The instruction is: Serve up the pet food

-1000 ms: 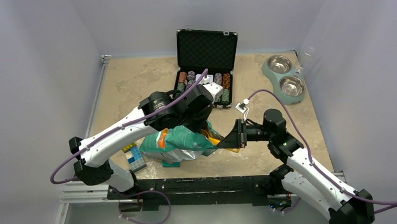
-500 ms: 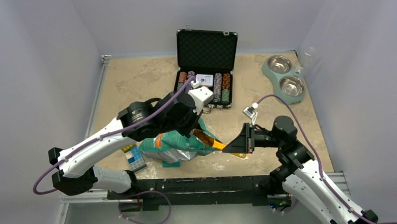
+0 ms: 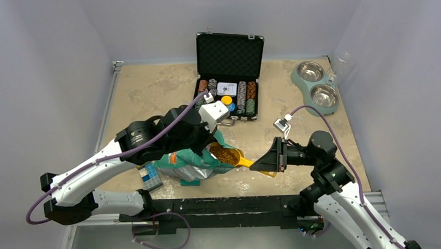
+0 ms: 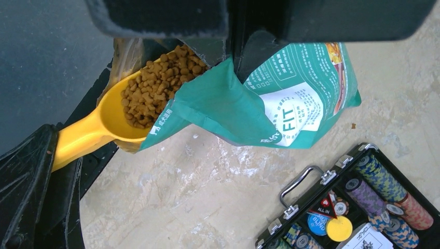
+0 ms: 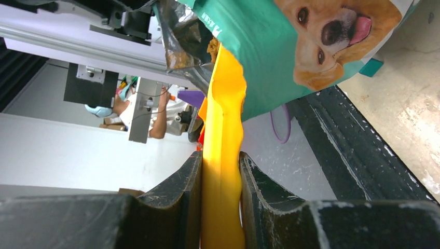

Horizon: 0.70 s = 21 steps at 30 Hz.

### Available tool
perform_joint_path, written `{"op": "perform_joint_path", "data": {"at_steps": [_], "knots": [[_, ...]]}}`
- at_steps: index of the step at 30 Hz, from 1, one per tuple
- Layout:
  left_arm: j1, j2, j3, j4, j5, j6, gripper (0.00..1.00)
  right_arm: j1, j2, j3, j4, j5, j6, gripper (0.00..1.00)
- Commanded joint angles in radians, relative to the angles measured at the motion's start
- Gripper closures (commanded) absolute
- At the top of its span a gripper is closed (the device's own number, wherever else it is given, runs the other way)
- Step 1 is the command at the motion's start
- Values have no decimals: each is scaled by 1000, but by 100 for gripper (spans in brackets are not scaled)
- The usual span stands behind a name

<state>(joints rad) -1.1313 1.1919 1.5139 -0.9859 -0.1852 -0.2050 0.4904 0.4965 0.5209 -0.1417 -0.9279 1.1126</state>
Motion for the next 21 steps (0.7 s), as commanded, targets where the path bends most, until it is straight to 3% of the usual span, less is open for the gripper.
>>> {"op": "perform_joint_path", "data": {"at_steps": [1, 4, 7, 14, 21], "knots": [[4, -93, -10, 187, 75, 27, 100, -10, -52, 14, 91, 30, 40, 100], [4, -66, 11, 198, 171, -5, 100, -9, -55, -9, 127, 29, 63, 100], [4, -19, 60, 182, 175, -41, 100, -10, -47, -8, 128, 24, 64, 100], [4, 89, 187, 74, -37, -153, 100, -12, -7, -5, 52, 61, 124, 100], [4, 157, 271, -24, -256, -159, 100, -55, 13, 24, -78, 50, 224, 100]]}}
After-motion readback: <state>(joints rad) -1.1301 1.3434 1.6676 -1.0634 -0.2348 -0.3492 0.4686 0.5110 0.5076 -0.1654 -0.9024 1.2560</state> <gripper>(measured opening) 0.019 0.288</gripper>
